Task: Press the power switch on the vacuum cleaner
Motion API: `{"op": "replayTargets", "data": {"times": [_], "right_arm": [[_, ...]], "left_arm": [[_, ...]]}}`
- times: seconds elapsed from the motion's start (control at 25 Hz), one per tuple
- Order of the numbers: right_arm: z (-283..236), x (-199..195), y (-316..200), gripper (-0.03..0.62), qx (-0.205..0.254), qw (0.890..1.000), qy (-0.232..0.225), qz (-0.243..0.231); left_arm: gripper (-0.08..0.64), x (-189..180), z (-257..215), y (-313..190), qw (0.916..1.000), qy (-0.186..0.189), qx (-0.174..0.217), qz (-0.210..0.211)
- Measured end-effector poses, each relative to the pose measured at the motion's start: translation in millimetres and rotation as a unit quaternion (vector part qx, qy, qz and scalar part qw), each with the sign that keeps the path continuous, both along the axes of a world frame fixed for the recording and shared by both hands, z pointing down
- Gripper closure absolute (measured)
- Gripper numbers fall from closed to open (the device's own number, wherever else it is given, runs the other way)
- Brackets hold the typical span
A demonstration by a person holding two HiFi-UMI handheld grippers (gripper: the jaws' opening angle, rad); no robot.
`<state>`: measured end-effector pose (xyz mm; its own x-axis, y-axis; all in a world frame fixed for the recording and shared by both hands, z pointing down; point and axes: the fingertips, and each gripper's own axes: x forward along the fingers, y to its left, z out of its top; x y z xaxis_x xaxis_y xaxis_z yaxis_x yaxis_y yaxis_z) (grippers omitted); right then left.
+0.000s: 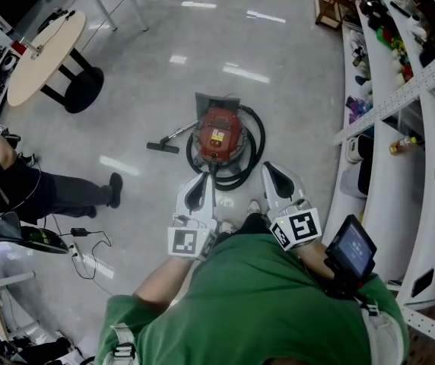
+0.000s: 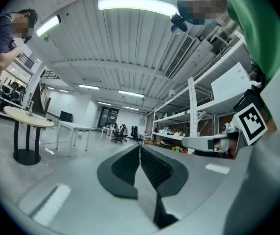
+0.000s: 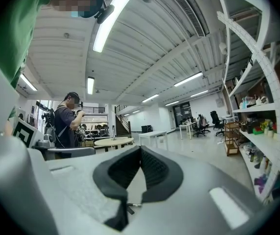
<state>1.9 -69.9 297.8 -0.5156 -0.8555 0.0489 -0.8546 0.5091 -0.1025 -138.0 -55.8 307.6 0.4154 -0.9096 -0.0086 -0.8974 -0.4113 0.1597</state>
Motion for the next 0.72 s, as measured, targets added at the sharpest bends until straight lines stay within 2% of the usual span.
{"op": "replayTargets", "data": {"times": [0.4,0.72], "right_arm": [[-5.7,12.3,9.6,0.591,0.007,1.000,0.002,-0.011],[-7.0,43.8,11.8,0.591,0.013,1.000,0.009,-0.011]], "left_arm": [[0.554,14.9,-10.2,5.3,1.0000,-0.003,0.006,-0.006],[0.554,56.8,-11.4,-2.2,1.0000,0.001,0.007,0.006]]}}
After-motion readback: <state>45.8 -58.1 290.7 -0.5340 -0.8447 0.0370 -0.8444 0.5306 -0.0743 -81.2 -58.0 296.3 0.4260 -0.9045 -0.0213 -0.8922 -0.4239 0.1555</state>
